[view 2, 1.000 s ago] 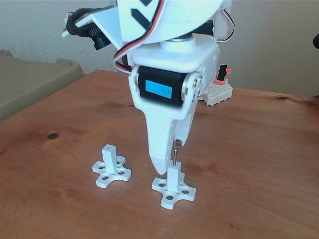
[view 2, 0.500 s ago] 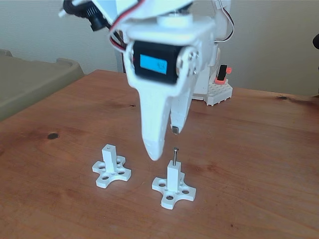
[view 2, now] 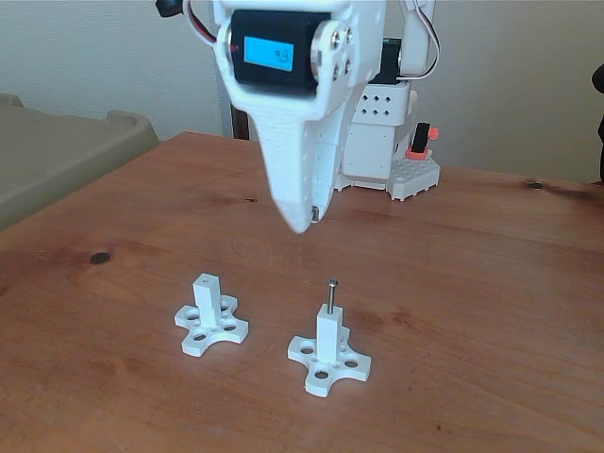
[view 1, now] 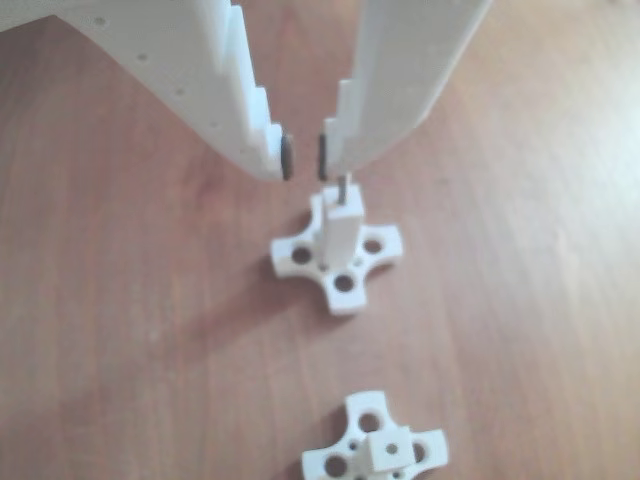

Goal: Grab the screw and set it in the hole.

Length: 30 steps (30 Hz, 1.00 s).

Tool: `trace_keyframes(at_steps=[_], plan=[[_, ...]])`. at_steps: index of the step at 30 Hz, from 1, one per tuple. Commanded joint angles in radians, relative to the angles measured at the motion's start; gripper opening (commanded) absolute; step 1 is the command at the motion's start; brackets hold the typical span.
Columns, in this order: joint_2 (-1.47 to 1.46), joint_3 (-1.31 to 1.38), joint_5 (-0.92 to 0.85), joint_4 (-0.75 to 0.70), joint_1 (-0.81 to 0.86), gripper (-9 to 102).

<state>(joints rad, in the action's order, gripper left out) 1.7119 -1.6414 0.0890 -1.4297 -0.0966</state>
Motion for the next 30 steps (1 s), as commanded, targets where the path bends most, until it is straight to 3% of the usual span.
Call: trace_keyframes(at_steps=[1, 11, 14, 30], plan=[[0.155, -0.031, -0.012, 0.012, 0.008, -4], [0.479, -0.383, -0.014, 0.092, 0.020, -4], [0.660, -0.600, -0.014, 0.132, 0.038, -4], [1.088, -1.069, -0.017, 0.285, 0.094, -4]])
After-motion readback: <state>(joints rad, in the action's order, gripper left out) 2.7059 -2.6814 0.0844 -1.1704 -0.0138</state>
